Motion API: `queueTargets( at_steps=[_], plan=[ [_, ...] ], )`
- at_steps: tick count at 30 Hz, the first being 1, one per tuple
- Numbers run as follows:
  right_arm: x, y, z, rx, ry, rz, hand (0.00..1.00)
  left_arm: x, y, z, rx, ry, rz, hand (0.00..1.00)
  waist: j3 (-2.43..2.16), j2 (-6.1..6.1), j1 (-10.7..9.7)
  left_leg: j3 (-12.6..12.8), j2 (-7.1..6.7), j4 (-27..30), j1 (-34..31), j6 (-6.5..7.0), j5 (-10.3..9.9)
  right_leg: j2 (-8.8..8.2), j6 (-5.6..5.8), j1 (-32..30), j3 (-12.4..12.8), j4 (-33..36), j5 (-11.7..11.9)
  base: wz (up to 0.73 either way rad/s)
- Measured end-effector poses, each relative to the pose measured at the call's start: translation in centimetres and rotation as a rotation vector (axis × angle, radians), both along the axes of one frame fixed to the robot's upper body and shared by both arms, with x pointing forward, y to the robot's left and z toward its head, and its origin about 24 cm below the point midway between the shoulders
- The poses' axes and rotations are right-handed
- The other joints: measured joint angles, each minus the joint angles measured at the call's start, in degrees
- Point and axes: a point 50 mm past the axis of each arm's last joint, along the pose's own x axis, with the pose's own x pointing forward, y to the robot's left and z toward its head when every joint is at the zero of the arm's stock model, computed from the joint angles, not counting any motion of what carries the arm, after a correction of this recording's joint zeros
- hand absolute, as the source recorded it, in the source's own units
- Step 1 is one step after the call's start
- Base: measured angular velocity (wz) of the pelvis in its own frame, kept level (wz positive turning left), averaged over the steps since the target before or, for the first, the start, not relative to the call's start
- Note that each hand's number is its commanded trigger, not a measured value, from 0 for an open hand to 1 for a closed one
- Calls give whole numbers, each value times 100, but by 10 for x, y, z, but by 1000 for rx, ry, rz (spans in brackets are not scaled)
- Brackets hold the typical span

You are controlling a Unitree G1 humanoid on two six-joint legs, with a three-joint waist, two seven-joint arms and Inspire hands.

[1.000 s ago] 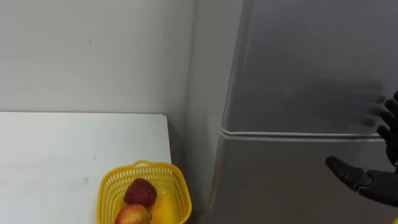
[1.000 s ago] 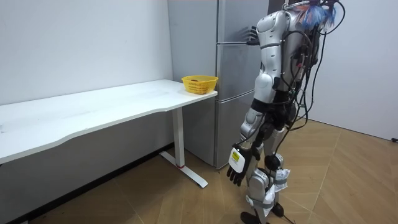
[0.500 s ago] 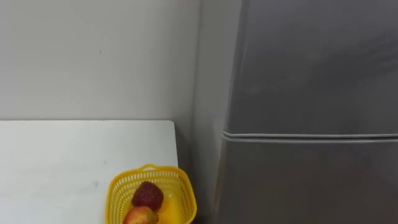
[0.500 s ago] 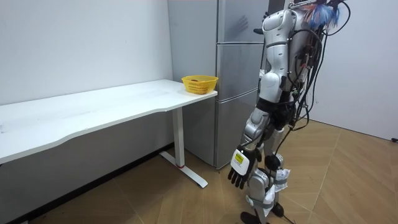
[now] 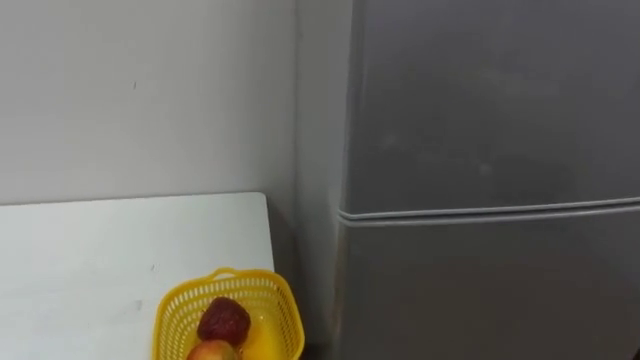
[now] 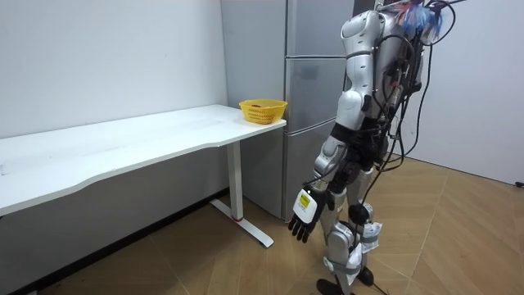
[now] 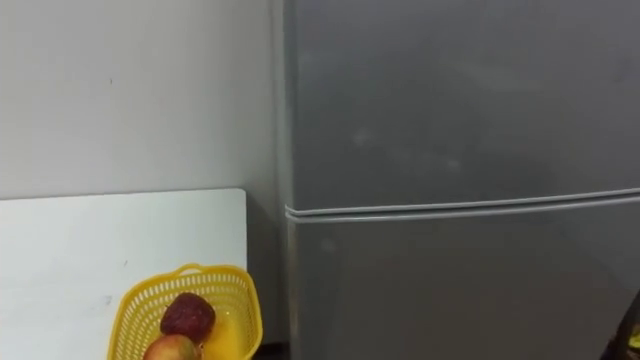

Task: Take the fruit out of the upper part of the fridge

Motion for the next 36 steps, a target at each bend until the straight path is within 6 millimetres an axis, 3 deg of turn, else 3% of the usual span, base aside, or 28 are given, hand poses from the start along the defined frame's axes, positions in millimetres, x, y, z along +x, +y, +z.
queueTargets(
  at_steps=[2,8,15,17,21,29,36],
  plan=[
    [-20,14,-45,110,178,17,0,0,-4,-1,-10,-3,6,0,7,23,43,-1,2,-8,3,0,0,4,1,-2,11,-5,-2,0],
    [-77,52,-119,282,609,173,0,-7,-10,-3,-29,27,18,0,40,100,172,-16,-13,-11,92,0,-4,-7,28,44,45,-11,-70,2],
    [-145,78,-157,431,1114,620,0,-11,-11,-3,-66,84,3,0,48,106,288,-118,-29,-65,119,4,-8,-16,28,102,-34,-17,-70,6],
    [-170,87,-162,527,1244,701,0,-9,-12,-4,-73,101,-9,0,74,124,351,-165,-39,-72,216,3,-9,-33,30,225,-124,-61,-76,15],
    [-171,93,-164,585,1267,783,0,-3,-17,-6,-104,113,-45,0,112,195,340,-273,-64,-58,199,6,-10,-64,40,261,-258,-87,-81,13],
    [-134,101,-168,436,1369,1123,0,11,-22,-8,-122,121,-97,0,126,246,497,-273,-70,-34,219,7,-9,-66,35,249,-234,-18,-113,1],
    [-137,113,-172,436,1452,1274,0,5,-26,-9,-134,168,-113,0,127,255,505,-296,-76,-37,224,6,-9,-66,40,269,-240,-10,-136,1]
  ],
)
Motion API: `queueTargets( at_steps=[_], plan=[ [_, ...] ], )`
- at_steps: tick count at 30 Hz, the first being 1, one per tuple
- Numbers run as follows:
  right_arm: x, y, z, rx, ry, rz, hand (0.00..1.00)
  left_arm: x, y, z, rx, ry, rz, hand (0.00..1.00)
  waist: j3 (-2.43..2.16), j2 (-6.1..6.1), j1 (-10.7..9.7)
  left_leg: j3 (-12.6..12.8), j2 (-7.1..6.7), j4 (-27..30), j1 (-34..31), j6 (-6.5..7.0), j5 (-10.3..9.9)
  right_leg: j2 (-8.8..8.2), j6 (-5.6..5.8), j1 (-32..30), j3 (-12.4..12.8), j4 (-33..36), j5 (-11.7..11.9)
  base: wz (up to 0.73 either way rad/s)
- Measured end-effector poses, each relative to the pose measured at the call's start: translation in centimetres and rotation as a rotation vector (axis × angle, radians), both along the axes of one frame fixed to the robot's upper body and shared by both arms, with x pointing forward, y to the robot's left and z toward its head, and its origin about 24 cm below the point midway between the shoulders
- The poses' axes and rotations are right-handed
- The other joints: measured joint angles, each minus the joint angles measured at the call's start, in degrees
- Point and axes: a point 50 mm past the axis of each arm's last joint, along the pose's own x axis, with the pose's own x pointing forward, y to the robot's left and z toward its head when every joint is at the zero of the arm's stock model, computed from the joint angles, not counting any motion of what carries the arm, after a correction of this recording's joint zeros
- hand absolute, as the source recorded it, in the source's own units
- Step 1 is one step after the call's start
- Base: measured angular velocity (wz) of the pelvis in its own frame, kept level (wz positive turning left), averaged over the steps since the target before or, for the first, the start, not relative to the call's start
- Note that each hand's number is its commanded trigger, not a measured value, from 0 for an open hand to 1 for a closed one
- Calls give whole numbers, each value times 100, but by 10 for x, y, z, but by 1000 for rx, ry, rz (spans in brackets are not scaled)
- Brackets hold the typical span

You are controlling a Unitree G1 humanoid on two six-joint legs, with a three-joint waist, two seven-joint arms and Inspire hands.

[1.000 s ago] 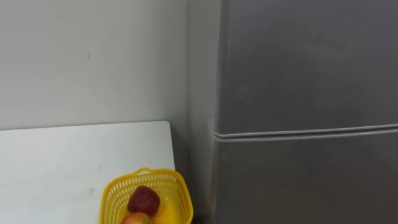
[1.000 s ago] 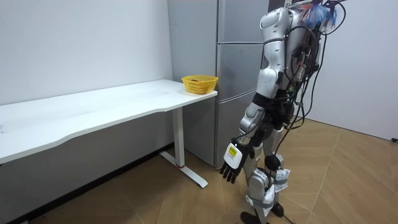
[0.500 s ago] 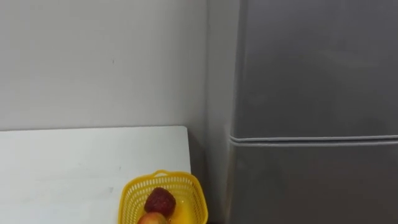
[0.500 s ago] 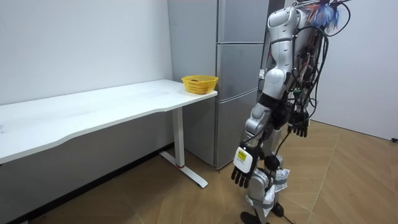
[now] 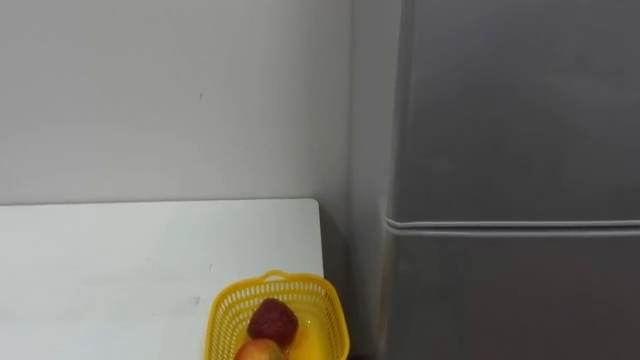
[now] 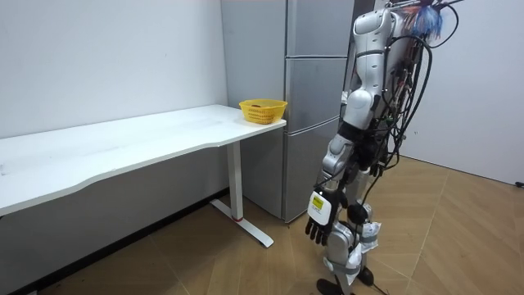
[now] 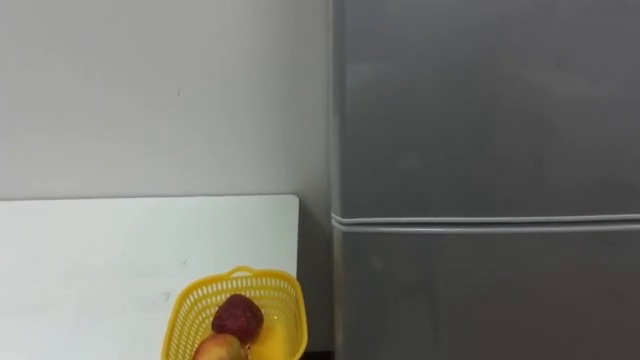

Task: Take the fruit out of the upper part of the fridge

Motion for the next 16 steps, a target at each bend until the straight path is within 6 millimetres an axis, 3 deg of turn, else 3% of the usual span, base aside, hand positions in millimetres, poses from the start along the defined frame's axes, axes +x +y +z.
queueTargets(
  at_steps=[16],
  plan=[
    [-18,9,-2,80,120,30,0,-4,-7,-1,-41,52,-8,0,-1,-29,-22,-58,-20,-56,140,1,-1,-12,8,119,1,18,-43,0]
  ],
)
